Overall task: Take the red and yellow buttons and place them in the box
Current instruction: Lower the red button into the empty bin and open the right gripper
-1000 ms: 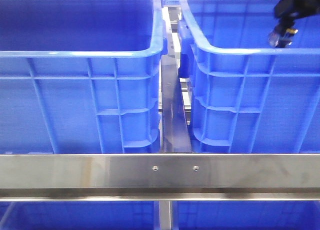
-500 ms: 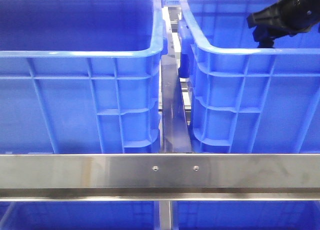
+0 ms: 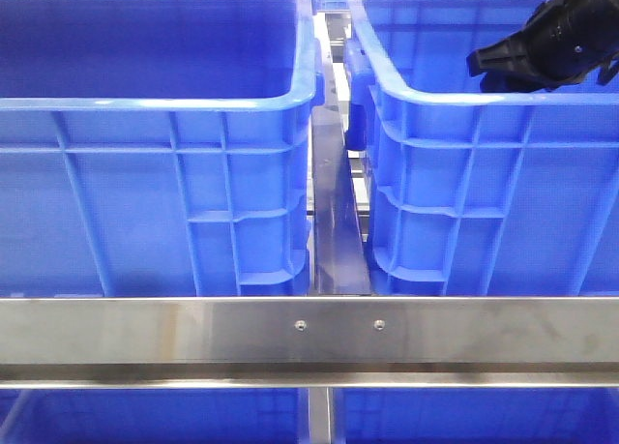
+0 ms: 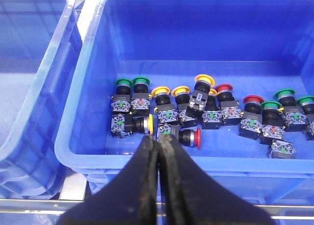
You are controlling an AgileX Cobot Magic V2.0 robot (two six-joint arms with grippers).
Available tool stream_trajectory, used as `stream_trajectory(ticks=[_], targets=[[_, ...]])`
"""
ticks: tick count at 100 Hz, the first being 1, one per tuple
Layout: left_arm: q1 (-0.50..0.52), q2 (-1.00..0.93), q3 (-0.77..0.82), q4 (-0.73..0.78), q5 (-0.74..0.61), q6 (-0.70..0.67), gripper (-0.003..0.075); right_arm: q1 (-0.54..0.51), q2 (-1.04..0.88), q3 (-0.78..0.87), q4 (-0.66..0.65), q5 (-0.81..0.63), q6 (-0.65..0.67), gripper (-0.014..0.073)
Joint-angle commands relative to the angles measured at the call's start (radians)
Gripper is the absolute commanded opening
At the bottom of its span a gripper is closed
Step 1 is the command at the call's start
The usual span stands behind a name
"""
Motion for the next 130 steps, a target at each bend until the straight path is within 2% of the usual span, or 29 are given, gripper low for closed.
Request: stream_trajectory(ticks=[1,29,36,46,72,82,112,130], targets=[[0.002,0.004,-0.024,0.006,-0.079,-0.003,-0.0019,-0.002,-0.036,-0.040,0.009,0.025,-0.012,0.0058],[0.002,0.004,-0.024,0.006,-0.079,-0.003,-0.0019,-0.003,0.000,-0.039,0.009,0.024,-0.012,0.0061],[0.002,0.004,-0.024,0.006,-0.079,-0.003,-0.0019,-0.004,-0.002,-0.039,0.009,0.024,-0.012,0.0086],[0.002,0.004,-0.024,0.006,-0.079,-0.003,-0.0019,-0.004,-0.002,-0.039,0.009,0.024,-0.012,0.0175],[0.002,0.004,-0.024,0.006,-0.079,-0.003,-0.0019,-0.004,-0.004,-0.039,0.009,0.031,-0.012,0.0486],[0.002,0.004,-0.024,0.006,-0.079,-0.003,-0.0019,-0.004,-0.010,-0.039,0.009,0.031,-0.012,0.0548],[0.002,0.004,-0.024,0.006,-0.079,-0.003,-0.0019,-0.004,-0.124,-0.023,0.015,0.029,-0.010,0.0556],[0.002,0.004,-0.024,0.006,-0.079,-0.003,-0.0019,-0.004,-0.260,0.073,0.053,0.019,-0.010,0.0556]])
